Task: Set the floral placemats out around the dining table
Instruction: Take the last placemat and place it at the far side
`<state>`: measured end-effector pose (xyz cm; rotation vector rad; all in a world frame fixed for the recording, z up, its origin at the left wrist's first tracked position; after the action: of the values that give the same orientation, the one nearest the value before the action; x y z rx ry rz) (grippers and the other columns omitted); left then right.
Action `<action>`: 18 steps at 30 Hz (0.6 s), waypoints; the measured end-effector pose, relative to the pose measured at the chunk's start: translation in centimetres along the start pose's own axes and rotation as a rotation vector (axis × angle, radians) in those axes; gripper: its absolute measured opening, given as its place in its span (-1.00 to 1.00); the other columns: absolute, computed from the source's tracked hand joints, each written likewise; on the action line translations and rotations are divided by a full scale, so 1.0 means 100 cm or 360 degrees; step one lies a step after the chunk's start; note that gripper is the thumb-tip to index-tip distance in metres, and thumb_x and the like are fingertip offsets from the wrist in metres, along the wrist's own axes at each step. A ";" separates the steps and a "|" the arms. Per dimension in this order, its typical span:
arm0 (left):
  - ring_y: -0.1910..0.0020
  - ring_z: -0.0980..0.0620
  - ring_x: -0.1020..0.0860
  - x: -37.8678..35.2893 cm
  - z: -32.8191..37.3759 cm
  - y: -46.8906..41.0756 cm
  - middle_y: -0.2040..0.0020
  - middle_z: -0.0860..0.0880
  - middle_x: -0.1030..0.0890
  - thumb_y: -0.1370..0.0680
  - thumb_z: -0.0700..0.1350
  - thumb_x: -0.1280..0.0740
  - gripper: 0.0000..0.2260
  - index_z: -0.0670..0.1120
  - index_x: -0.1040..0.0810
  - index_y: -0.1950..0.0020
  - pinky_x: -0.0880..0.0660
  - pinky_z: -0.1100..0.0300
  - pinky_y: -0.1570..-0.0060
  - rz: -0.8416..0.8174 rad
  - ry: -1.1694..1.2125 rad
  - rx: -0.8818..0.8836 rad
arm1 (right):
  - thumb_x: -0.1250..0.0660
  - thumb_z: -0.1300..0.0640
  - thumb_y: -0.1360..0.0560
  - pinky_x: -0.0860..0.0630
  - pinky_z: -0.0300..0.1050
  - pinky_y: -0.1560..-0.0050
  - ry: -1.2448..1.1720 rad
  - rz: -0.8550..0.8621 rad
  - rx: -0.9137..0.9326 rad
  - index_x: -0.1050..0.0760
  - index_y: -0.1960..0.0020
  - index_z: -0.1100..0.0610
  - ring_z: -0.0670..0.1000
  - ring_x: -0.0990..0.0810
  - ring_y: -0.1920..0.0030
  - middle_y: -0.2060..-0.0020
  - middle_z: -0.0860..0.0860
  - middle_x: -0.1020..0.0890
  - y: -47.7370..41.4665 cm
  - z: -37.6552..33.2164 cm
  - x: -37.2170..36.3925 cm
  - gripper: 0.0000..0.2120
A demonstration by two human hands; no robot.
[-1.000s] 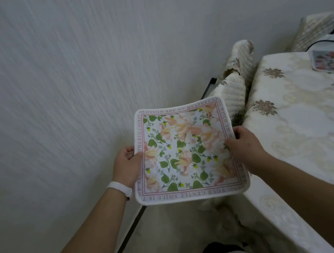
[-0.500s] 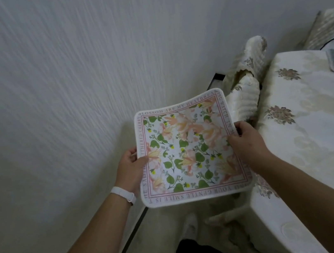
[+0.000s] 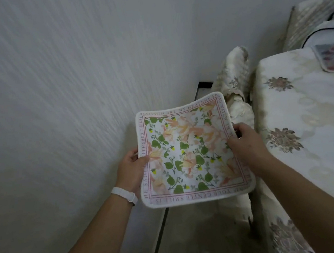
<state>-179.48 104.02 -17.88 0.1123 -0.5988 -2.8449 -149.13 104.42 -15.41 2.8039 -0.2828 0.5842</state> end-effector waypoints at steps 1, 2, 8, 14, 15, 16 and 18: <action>0.03 -0.26 -0.66 -0.012 0.008 -0.009 -0.05 -0.21 -0.68 -0.50 -0.34 -0.33 -0.72 -0.11 -0.58 -0.17 -0.56 -0.28 -0.01 -0.0039 -0.0004 -0.0024 | -0.27 0.20 -0.54 -0.47 -0.18 0.32 -0.0025 0.0030 -0.0022 -0.46 -0.14 0.00 -0.10 -0.60 0.16 0.12 -0.12 -0.60 -0.007 -0.003 0.006 -0.79; 0.03 -0.26 -0.66 -0.024 0.016 -0.017 -0.05 -0.21 -0.68 -0.50 -0.34 -0.33 -0.71 -0.12 -0.59 -0.18 -0.57 -0.28 0.00 -0.0076 -0.0013 -0.0038 | -0.28 0.20 -0.53 -0.47 -0.18 0.33 -0.0039 0.0066 -0.0037 -0.46 -0.15 0.01 -0.09 -0.60 0.17 0.12 -0.11 -0.61 -0.015 -0.003 0.013 -0.78; 0.03 -0.25 -0.66 -0.106 0.048 -0.071 -0.07 -0.22 -0.67 -0.50 -0.35 -0.31 -0.68 -0.13 -0.57 -0.22 -0.57 -0.27 0.02 -0.0334 -0.0116 -0.0050 | -0.29 0.21 -0.52 -0.49 -0.16 0.29 -0.0211 0.0328 -0.0163 -0.47 -0.18 0.04 -0.09 -0.61 0.17 0.08 -0.08 -0.62 -0.047 0.009 0.064 -0.75; 0.14 -0.17 -0.69 -0.194 0.061 -0.107 0.04 -0.17 -0.69 -0.51 -0.33 -0.34 -0.74 -0.11 -0.56 -0.16 -0.64 -0.10 0.18 -0.0623 -0.0262 -0.0021 | -0.25 0.16 -0.56 -0.65 0.10 0.08 -0.0411 0.0450 -0.0338 -0.47 -0.24 -0.08 0.04 -0.71 0.12 0.06 -0.03 -0.68 -0.063 0.036 0.110 -0.72; 0.15 -0.16 -0.69 -0.208 0.063 -0.117 0.05 -0.16 -0.69 -0.51 -0.32 -0.35 -0.75 -0.10 -0.57 -0.15 -0.64 -0.08 0.20 -0.0657 -0.0308 -0.0014 | -0.26 0.17 -0.55 -0.65 0.11 0.06 -0.0438 0.0482 -0.0367 -0.47 -0.25 -0.07 0.04 -0.71 0.12 0.06 -0.02 -0.68 -0.066 0.042 0.115 -0.70; 0.16 -0.15 -0.69 -0.222 0.063 -0.127 0.04 -0.15 -0.69 -0.51 -0.32 -0.35 -0.74 -0.10 -0.56 -0.15 -0.64 -0.08 0.20 -0.0691 -0.0355 -0.0008 | -0.27 0.19 -0.55 -0.65 0.11 0.06 -0.0466 0.0527 -0.0398 -0.46 -0.27 -0.06 0.04 -0.71 0.12 0.05 -0.01 -0.68 -0.068 0.049 0.119 -0.68; 0.10 -0.20 -0.68 -0.251 0.064 -0.149 -0.02 -0.19 -0.67 -0.51 -0.33 -0.34 -0.72 -0.12 -0.56 -0.19 -0.62 -0.15 0.13 -0.0776 -0.0435 0.0002 | -0.27 0.21 -0.55 -0.65 0.05 0.11 -0.0520 0.0635 -0.0437 -0.45 -0.29 -0.03 0.02 -0.70 0.12 0.05 -0.01 -0.67 -0.075 0.058 0.125 -0.66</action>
<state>-159.06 125.82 -17.39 -0.1560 -0.7085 -3.3653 -133.93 108.12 -16.94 2.5707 -0.9262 0.1391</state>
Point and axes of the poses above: each hand's wrist, its own y-axis away from the middle knuckle, its own x-axis out of the back of the hand, z = x × y, the point moved 3 cm from there along -y, towards the middle knuckle
